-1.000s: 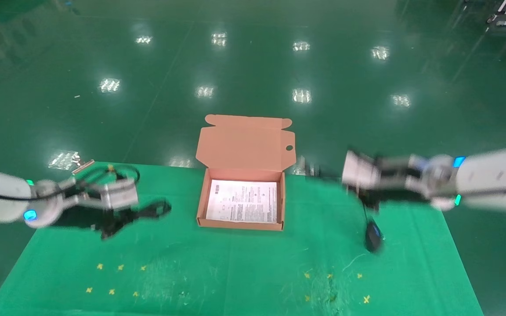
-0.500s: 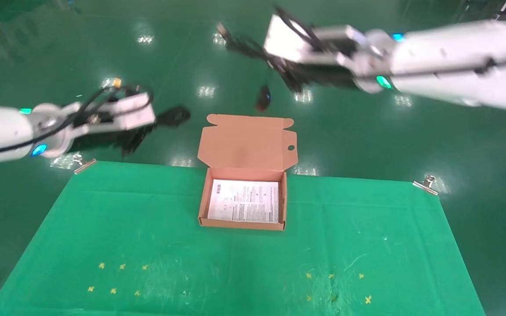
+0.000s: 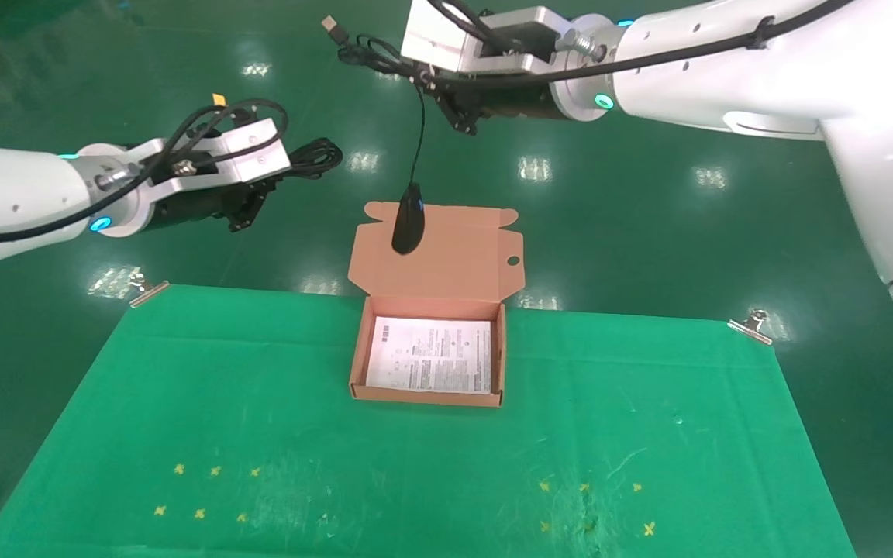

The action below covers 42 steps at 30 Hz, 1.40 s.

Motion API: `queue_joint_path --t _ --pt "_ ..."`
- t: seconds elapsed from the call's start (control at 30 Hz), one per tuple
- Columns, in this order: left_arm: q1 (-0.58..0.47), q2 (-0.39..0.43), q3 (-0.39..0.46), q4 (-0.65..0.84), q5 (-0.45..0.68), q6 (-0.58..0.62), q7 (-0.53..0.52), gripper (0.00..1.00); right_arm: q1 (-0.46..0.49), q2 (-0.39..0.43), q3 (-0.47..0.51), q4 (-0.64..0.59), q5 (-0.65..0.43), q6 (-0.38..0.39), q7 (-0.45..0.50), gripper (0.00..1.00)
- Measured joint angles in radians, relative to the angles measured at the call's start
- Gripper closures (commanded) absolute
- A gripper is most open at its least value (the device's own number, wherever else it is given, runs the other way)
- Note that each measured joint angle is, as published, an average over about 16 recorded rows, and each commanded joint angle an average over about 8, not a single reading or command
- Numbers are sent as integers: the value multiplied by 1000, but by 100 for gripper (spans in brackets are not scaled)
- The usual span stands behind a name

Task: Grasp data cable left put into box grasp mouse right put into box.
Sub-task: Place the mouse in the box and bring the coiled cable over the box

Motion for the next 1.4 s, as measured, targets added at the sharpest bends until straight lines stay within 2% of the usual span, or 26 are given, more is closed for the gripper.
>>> queue_joint_path --t 0.3,0.67,1.03,1.4 --pt "7 -38 -2 -8 82 42 -56 100 -22 -5 -90 -14 61 54 -13 100" --pt "20 -73 -5 -69 159 116 -136 100 -62 -12 -252 -46 176 112 -8 100" --pt "24 -75 -5 -87 173 130 -153 100 -104 -15 -425 -45 296 166 76 100" --pt "25 -75 -5 -87 174 130 -154 100 -124 -14 -557 -126 370 204 155 100"
